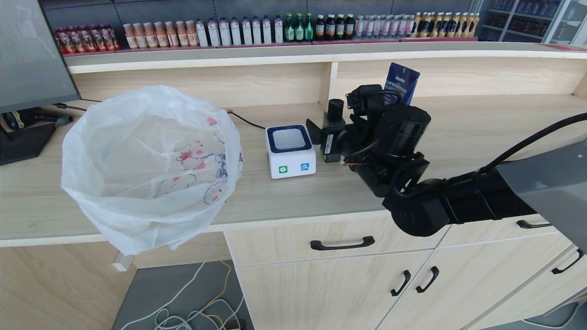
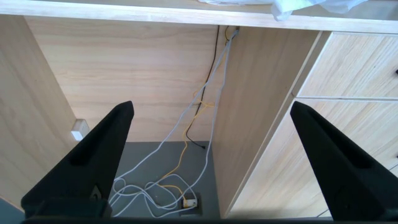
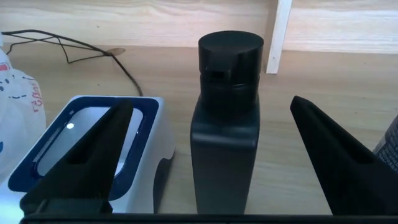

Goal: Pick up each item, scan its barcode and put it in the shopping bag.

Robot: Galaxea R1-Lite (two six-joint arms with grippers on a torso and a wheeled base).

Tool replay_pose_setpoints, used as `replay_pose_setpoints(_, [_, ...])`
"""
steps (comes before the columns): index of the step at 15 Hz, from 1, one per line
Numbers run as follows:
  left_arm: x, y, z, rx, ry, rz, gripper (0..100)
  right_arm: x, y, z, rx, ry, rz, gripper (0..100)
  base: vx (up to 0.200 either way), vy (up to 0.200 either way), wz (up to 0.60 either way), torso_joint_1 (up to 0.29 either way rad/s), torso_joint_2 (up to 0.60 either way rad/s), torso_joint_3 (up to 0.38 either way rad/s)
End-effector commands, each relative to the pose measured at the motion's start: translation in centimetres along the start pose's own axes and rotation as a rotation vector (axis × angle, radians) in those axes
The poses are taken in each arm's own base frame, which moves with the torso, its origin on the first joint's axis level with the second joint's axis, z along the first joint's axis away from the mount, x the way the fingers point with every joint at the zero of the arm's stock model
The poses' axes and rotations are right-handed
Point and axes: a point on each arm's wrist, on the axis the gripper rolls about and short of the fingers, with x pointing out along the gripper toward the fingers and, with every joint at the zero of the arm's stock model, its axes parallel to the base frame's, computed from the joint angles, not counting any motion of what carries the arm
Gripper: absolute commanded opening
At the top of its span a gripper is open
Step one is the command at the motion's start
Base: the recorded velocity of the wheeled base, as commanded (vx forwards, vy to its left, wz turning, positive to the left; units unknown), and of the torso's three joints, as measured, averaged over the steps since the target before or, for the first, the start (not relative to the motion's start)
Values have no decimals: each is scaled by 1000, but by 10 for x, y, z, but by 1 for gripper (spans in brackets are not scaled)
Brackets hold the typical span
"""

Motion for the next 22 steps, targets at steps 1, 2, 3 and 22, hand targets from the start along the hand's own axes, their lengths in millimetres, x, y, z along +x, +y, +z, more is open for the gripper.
replay_pose_setpoints(1, [0, 0, 0, 0, 0, -2, 100, 3, -3, -3, -6, 14, 3, 100, 0, 0, 0, 0, 0, 0])
replay_pose_setpoints(2, [0, 0, 0, 0, 0, 0, 100, 6, -5, -6, -7, 18, -4, 100, 0, 0, 0, 0, 0, 0])
replay_pose_setpoints(3, [0, 0, 0, 0, 0, -2, 100, 8, -8, -7, -8, 17, -12, 100, 0, 0, 0, 0, 0, 0])
replay_pose_setpoints(22, [0, 0, 0, 0, 0, -2, 100, 29, -27, -26, 0, 16, -45, 100, 0, 0, 0, 0, 0, 0])
